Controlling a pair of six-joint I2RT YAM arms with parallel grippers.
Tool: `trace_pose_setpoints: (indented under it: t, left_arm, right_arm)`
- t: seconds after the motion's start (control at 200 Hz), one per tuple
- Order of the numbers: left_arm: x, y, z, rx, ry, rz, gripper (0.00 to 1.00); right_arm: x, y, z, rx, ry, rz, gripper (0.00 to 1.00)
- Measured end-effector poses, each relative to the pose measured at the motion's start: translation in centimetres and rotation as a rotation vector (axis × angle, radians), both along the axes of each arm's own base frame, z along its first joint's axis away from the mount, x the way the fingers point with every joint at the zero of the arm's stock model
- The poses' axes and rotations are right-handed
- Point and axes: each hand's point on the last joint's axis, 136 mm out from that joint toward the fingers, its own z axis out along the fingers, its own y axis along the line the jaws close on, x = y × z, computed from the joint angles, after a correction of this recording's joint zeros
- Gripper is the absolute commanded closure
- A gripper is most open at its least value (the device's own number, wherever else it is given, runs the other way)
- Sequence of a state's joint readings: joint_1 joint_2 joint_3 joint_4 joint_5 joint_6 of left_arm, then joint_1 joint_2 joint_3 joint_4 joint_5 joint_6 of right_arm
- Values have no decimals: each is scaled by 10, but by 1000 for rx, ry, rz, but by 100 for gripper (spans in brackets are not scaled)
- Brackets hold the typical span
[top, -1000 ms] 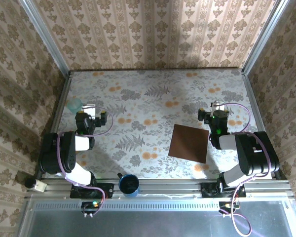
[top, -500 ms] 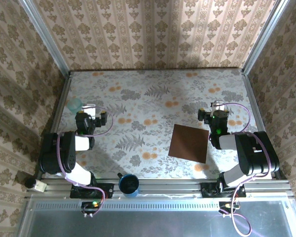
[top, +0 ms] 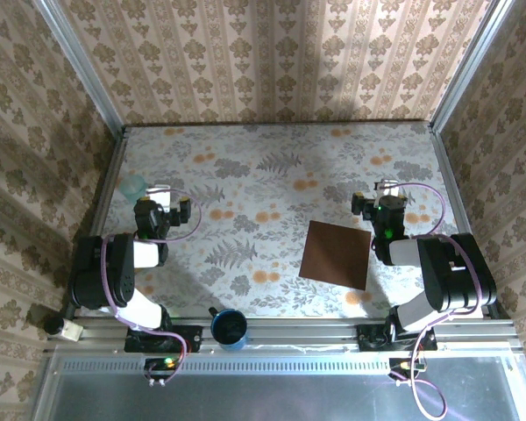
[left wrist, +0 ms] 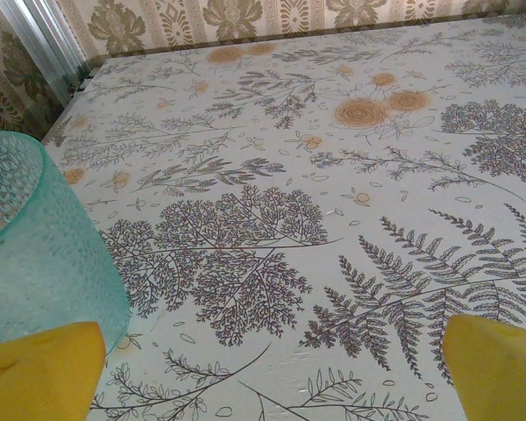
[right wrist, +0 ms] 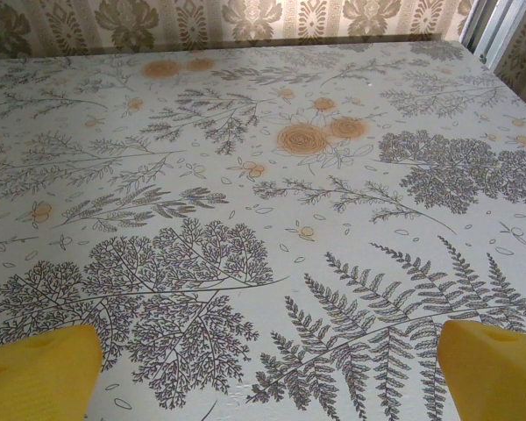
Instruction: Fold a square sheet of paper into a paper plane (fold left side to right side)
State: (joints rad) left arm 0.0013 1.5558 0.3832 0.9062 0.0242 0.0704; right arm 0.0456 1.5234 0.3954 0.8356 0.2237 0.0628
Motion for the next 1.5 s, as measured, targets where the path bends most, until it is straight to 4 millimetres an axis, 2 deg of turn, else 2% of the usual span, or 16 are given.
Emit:
trace_pose_setpoints:
  t: [0.195, 0.25, 0.29, 0.365, 0.44, 0.49, 0.545, 0.605, 0.655, 0.715, 0.925, 1.06, 1.16, 1.275, 1.36, 1.5]
  left_arm:
    - [-3, 2, 1, 5, 15, 12, 0]
    - [-7, 3, 11, 7, 21, 17, 0]
    - [-8, 3, 26, 4, 9, 20, 0]
    - [-7, 2, 64, -34, -36, 32, 0]
    - [-5, -2, 106, -130, -75, 40, 0]
    - [-6, -8, 126, -212, -83, 26, 0]
    - [-11, -18, 139, -304, -70, -13, 0]
    - [-19, -32, 140, -393, -30, -58, 0]
    - [-29, -46, 133, -467, 29, -100, 0]
    - [-43, -67, 122, -538, 107, -152, 0]
    - [-97, -130, 75, -685, 364, -293, 0]
    - [-117, -151, 54, -703, 474, -318, 0]
    - [-119, -152, 40, -689, 523, -295, 0]
    - [-118, -148, 25, -667, 581, -241, 0]
    - [-117, -146, 24, -660, 586, -230, 2]
    - [-116, -146, 25, -657, 583, -230, 5]
  right_arm:
    - [-1, 0, 0, 0, 4, 0, 0]
    - [-3, 0, 1, -2, 19, -1, 0]
    - [-5, 0, 4, 1, 38, -5, 0]
    - [-4, 0, 27, 31, 44, -23, 0]
    - [1, 4, 67, 86, 16, -21, 0]
    - [2, 12, 92, 132, -5, 2, 0]
    - [-3, 26, 112, 188, -16, 48, 0]
    - [-13, 43, 118, 252, 1, 106, 0]
    - [-23, 61, 112, 316, 46, 160, 0]
    - [-36, 83, 95, 387, 124, 222, 0]
    - [-88, 158, 12, 516, 511, 385, 0]
    - [-112, 180, -31, 549, 690, 394, 0]
    - [-124, 184, -60, 566, 785, 369, 0]
    - [-111, 200, -56, 580, 769, 400, 0]
    - [-104, 214, -56, 575, 771, 434, 0]
    - [-80, 247, -53, 573, 765, 497, 1]
